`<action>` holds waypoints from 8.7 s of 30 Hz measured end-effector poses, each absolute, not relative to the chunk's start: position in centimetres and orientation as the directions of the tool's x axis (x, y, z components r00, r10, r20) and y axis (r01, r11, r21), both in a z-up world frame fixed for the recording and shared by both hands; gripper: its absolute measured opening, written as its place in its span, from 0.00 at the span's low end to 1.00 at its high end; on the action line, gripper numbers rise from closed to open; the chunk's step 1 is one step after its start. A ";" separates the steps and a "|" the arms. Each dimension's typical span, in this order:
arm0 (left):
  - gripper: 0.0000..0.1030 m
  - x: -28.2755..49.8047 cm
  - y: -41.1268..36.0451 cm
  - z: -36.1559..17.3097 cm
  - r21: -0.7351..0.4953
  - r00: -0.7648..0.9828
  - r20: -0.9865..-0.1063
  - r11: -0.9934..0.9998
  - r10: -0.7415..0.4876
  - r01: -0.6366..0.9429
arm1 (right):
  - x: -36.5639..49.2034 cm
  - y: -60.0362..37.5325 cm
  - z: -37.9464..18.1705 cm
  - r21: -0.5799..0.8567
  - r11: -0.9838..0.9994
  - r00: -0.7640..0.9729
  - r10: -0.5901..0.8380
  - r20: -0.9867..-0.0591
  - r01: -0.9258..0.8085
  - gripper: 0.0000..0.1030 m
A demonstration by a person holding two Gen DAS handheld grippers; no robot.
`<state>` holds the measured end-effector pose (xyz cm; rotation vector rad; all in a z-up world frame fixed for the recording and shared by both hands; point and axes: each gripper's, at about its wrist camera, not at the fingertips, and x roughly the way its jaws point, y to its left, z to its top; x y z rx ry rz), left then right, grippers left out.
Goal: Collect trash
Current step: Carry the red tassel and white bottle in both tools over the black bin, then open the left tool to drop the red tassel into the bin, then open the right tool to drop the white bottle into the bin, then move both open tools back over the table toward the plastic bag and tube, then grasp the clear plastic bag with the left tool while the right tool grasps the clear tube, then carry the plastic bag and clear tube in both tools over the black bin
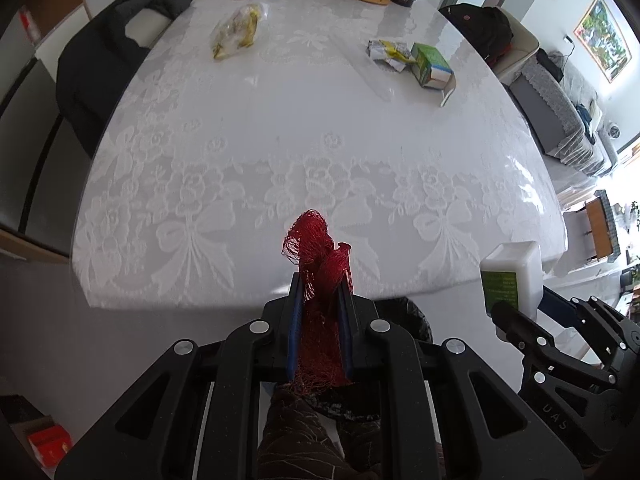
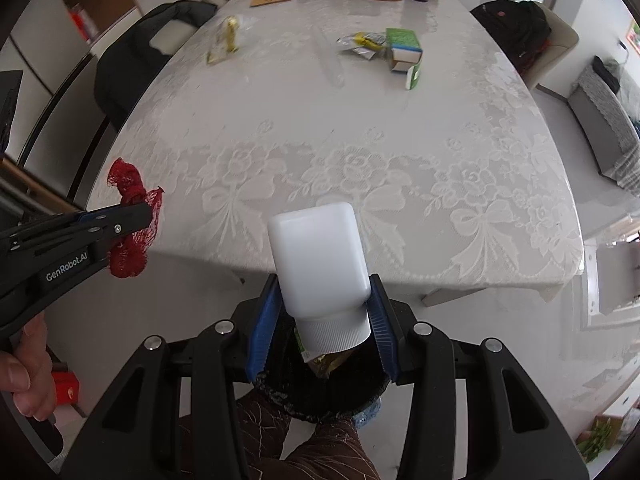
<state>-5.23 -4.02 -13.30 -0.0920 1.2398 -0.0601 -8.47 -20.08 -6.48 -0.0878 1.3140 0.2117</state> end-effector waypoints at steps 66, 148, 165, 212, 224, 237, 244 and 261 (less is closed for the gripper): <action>0.92 -16.8 -8.9 -25.3 -0.124 0.221 -0.966 0.991 -0.132 0.051 | -18.7 -29.7 -18.5 -0.001 0.994 0.009 0.000 -1.000 -0.110 0.41; 0.94 4.5 6.8 -7.5 -0.067 0.471 -0.881 0.996 -0.031 -0.060 | 3.8 -18.9 -1.3 0.011 0.994 0.439 0.058 -0.897 -0.108 0.91; 0.94 22.9 9.6 -13.0 -0.061 0.385 -0.921 0.998 -0.056 0.000 | 17.5 -15.6 -9.3 -0.008 0.998 0.304 0.012 -0.953 -0.064 0.87; 0.31 29.6 9.7 -15.5 -0.076 0.323 -0.941 0.992 -0.104 0.097 | 20.7 -11.7 -14.5 0.015 1.000 0.217 0.012 -0.976 0.012 0.23; 0.31 23.0 8.2 -12.3 -0.117 0.360 -0.922 0.989 -0.140 0.085 | 15.4 -12.7 -10.8 0.027 1.000 0.267 0.024 -0.963 0.008 0.23; 0.31 13.1 5.4 -10.5 -0.073 0.374 -0.923 0.996 -0.088 0.053 | 7.4 -14.7 -6.8 0.065 0.996 0.317 0.083 -0.945 -0.068 0.23; 0.31 7.2 4.0 -9.5 -0.079 0.381 -0.921 0.996 -0.086 0.035 | 2.5 -16.5 -5.8 0.085 0.992 0.311 0.110 -0.944 -0.093 0.23; 0.31 -5.4 1.4 -9.7 -0.098 0.388 -0.917 0.995 -0.095 0.011 | -10.6 -18.2 -4.8 0.088 0.973 0.304 0.152 -0.940 -0.214 0.23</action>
